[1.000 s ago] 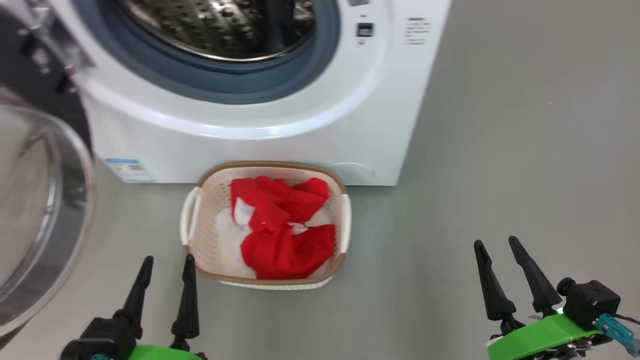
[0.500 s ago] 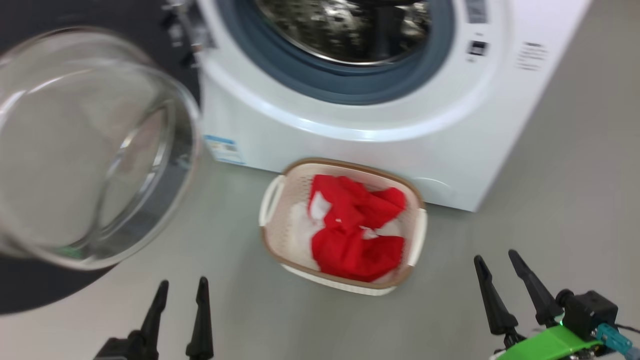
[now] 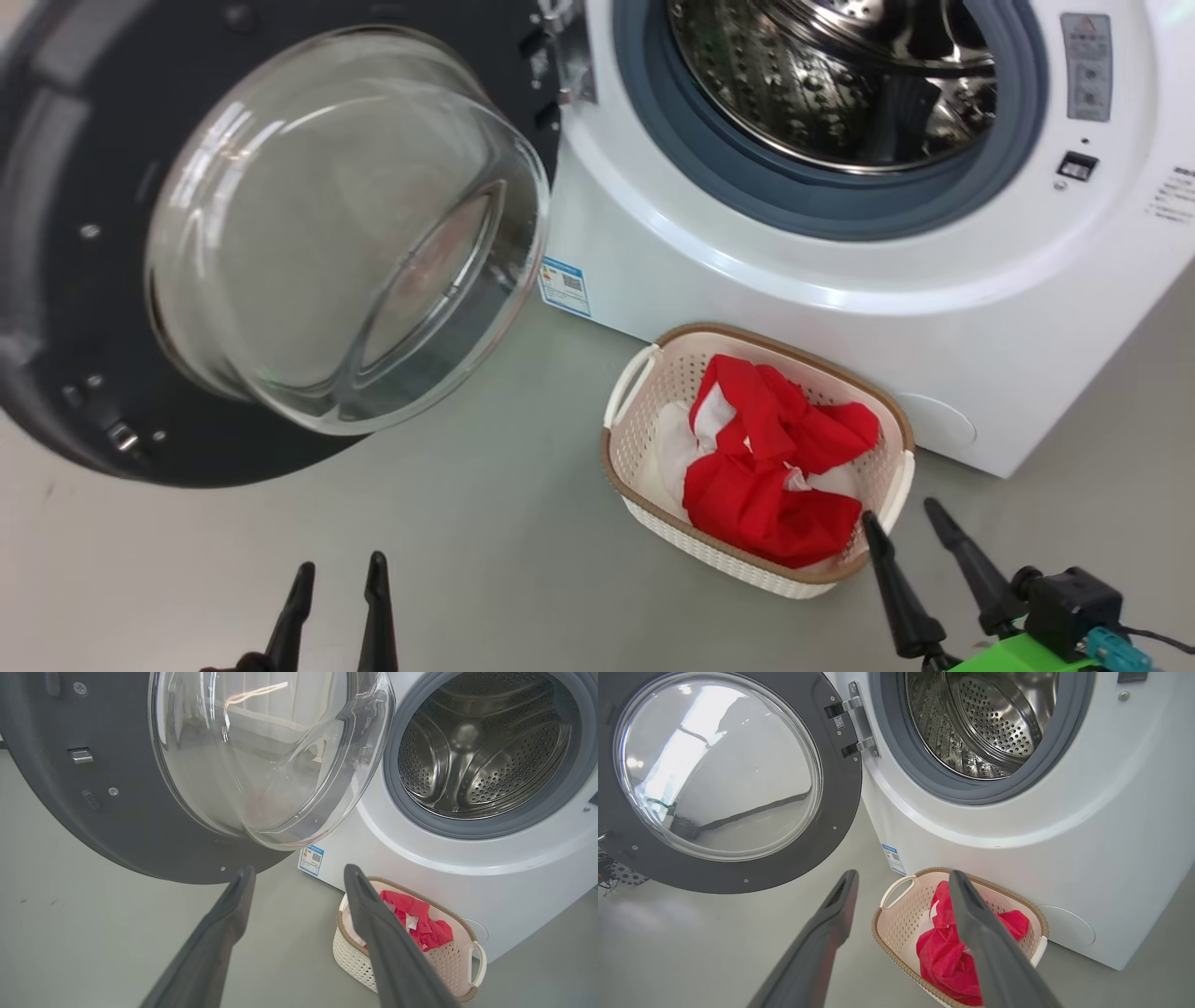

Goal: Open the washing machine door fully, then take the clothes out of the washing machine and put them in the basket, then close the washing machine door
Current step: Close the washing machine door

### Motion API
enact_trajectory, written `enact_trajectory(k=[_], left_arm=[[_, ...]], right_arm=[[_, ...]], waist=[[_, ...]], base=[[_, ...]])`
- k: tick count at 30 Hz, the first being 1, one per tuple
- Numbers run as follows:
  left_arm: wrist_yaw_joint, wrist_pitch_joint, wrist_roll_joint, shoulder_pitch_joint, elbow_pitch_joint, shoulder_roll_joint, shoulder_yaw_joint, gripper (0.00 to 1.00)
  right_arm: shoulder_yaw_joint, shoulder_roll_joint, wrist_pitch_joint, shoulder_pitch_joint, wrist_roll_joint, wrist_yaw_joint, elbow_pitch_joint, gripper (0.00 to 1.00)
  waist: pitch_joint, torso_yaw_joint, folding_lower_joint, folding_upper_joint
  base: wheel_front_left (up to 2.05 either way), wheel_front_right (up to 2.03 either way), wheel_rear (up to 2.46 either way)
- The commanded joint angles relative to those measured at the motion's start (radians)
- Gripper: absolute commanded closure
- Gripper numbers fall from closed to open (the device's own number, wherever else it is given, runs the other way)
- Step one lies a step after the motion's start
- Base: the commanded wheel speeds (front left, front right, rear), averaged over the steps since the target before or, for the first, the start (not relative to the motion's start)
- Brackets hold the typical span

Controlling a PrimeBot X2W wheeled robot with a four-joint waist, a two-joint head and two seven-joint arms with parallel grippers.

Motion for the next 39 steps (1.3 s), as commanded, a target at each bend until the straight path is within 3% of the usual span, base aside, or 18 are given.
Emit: enact_trajectory(k=[1, 15, 16, 17, 18, 19, 25, 30, 32, 39], left_arm=[[0.006, -0.005, -0.009, -0.001, -0.031, 0.01, 0.035, 0.0], [0.0, -0.005, -0.031, 0.002, -0.044, 0.01, 0.035, 0.0], [-0.003, -0.005, -0.037, -0.001, -0.049, 0.01, 0.038, 0.26], [-0.007, -0.005, -0.046, -0.006, -0.057, 0.01, 0.043, 0.62], [-0.011, -0.005, -0.054, -0.011, -0.067, 0.01, 0.05, 0.87], [-0.017, -0.005, -0.058, -0.019, -0.079, 0.01, 0.059, 1.0], [-0.073, -0.005, -0.052, -0.137, -0.203, 0.01, 0.191, 1.0], [-0.156, -0.005, 0.051, -0.31, -0.303, 0.015, 0.34, 1.0], [-0.167, -0.005, 0.064, -0.349, -0.309, 0.024, 0.36, 1.0], [-0.192, -0.005, 0.034, -0.615, -0.21, 0.165, 0.459, 1.0]], right_arm=[[0.031, -0.009, -0.006, -0.02, -0.005, 0.008, -0.017, 0.0], [0.047, -0.007, -0.006, -0.016, 0.002, 0.008, -0.015, 0.0], [0.047, -0.007, -0.006, -0.016, 0.002, 0.008, -0.015, 0.0], [0.047, -0.007, -0.006, -0.015, 0.002, 0.008, -0.016, 0.0], [0.046, -0.007, -0.006, -0.014, 0.002, 0.008, -0.016, 0.0], [0.046, -0.006, -0.006, -0.014, 0.002, 0.008, -0.017, 0.0], [0.041, -0.009, -0.006, -0.019, -0.001, 0.008, -0.02, 0.0], [0.036, -0.012, -0.006, -0.022, -0.005, 0.008, -0.024, 0.0], [0.034, -0.012, -0.006, -0.021, -0.006, 0.008, -0.026, 0.0], [0.014, -0.01, -0.006, -0.019, -0.015, 0.008, -0.041, 0.0]], waist=[[-0.012, 0.011, 0.0, 0.0], [-0.026, 0.005, 0.0, 0.0], [-0.027, 0.005, 0.0, 0.0], [-0.027, 0.005, 0.0, 0.0], [-0.027, 0.005, 0.0, 0.0], [-0.027, 0.005, 0.0, 0.0], [-0.018, 0.004, 0.0, 0.0], [-0.007, 0.004, 0.0, 0.0], [-0.004, 0.003, 0.0, 0.0], [0.023, -0.007, 0.0, 0.0]], base=[[0.0, 0.0, 0.0], [0.0, 0.0, 0.0], [0.0, 0.0, 0.0], [0.0, 0.0, 0.0], [0.0, 0.0, 0.0], [0.0, 0.0, 0.0], [0.0, 0.0, 0.0], [0.0, 0.0, 0.0], [0.0, 0.0, 0.0], [0.0, 0.0, 0.0]])
